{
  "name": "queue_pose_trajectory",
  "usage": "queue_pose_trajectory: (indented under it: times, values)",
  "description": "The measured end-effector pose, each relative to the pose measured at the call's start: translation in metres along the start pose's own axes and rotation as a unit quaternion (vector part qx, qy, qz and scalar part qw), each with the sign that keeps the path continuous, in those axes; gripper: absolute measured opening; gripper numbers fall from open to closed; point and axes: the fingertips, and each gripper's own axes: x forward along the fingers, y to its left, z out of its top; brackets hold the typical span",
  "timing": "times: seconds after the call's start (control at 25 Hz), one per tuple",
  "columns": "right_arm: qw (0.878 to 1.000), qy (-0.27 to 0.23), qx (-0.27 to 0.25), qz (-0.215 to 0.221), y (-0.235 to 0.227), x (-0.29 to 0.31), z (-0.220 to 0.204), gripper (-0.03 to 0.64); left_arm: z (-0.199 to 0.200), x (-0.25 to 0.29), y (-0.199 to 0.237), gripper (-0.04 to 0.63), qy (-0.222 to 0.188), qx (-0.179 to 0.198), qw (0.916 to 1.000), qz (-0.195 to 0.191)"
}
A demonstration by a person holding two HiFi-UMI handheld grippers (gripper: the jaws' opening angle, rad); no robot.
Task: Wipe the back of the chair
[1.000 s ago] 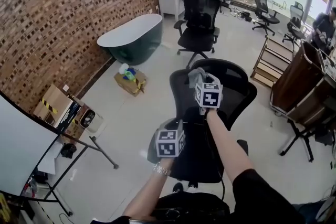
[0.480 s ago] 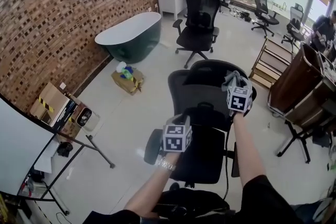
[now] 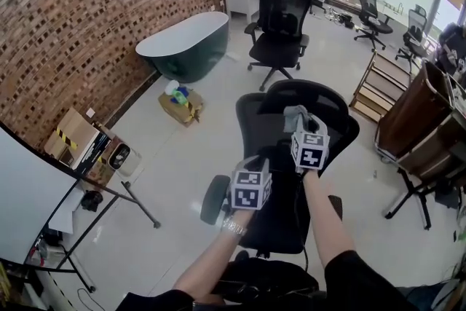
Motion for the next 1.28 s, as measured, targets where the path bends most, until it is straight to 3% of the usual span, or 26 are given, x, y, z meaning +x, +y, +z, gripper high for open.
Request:
queue_pose_trajectory:
  times: [0.12,0.28,0.4,0.68,0.88,0.96,1.08,1.16,1.28]
  values:
    - [0.998,0.012,0.016,0.061,0.068,0.023,-0.009,0.046,-0.004,-0.014,0.014,0.057,0.001,-0.002,0.9998,0.018]
    - [0.998,0.013,0.003,0.062,0.079,0.041,-0.008,0.046,-0.007,-0.024,0.029,0.057,0.001,-0.006,0.9993,0.036]
    - [1.000,0.011,-0.007,0.023,0.039,0.041,-0.002,0.046,-0.009,-0.031,0.037,0.057,0.002,-0.008,0.9990,0.044]
    - [0.990,0.016,0.024,-0.135,-0.105,-0.005,-0.021,0.046,-0.012,-0.019,0.029,0.057,0.003,-0.021,0.9995,0.025]
    - [0.980,0.013,0.045,-0.194,-0.131,-0.040,-0.047,0.045,-0.008,-0.014,0.015,0.057,0.003,-0.013,0.9999,0.009]
    - [0.984,0.023,0.058,-0.165,-0.097,-0.034,-0.063,0.046,-0.008,-0.014,0.018,0.058,0.005,-0.010,0.9999,0.011]
    - [0.996,0.054,0.049,-0.047,0.000,0.001,-0.083,0.046,-0.012,-0.014,0.026,0.057,0.013,-0.011,0.9996,0.022]
    - [0.996,0.070,0.040,0.025,0.059,0.029,-0.091,0.045,-0.015,-0.015,0.032,0.057,0.018,-0.013,0.9992,0.032]
    - [0.992,0.086,0.038,0.087,0.112,0.074,-0.094,0.046,-0.017,-0.019,0.044,0.058,0.022,-0.013,0.9984,0.051]
